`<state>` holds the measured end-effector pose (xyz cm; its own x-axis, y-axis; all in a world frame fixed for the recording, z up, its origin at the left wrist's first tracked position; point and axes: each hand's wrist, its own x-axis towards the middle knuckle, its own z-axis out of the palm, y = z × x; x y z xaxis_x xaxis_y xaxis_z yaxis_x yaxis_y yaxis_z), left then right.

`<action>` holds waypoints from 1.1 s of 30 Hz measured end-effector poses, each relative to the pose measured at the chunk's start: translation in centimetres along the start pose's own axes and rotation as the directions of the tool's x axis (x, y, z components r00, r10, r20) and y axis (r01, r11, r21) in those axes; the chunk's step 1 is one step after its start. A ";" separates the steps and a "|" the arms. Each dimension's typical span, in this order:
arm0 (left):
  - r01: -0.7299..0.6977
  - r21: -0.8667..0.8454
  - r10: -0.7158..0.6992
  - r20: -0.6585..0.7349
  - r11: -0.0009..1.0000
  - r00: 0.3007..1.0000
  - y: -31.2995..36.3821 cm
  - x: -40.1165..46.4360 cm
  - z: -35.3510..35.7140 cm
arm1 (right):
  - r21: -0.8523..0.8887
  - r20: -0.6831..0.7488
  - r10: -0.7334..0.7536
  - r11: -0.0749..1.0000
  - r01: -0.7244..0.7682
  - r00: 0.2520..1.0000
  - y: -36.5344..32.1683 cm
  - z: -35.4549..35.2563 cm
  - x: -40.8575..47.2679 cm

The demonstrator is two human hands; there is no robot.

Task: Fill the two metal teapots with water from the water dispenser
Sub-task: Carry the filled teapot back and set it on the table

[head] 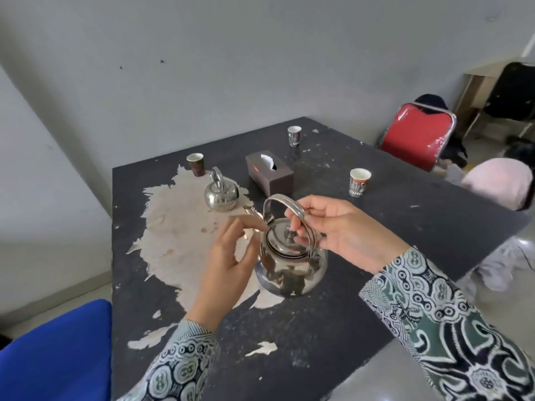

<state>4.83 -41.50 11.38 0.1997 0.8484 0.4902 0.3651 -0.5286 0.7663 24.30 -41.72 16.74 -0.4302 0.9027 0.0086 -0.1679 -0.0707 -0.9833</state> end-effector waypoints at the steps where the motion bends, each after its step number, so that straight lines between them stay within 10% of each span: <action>1: -0.015 0.032 0.014 0.014 0.999 1.000 0.6 0.4 1.5 | -0.010 0.007 -0.006 1.000 0.006 1.000 -0.6 -1.4 0.0; 14: -0.200 0.491 0.168 0.108 0.848 0.980 2.8 13.1 15.6 | 0.034 0.031 -0.127 0.991 0.126 0.991 -8.7 -17.1 5.7; 33: -0.063 0.724 0.076 0.015 0.687 0.997 -2.6 31.0 24.4 | -0.141 0.133 -0.077 0.985 0.096 0.988 -14.4 -32.1 18.4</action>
<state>32.25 -13.22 14.49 0.2407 0.8063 0.5403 0.8963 -0.3982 0.1950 47.29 -10.47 25.19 -0.5300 0.8410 0.1084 -0.0820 0.0763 -0.9937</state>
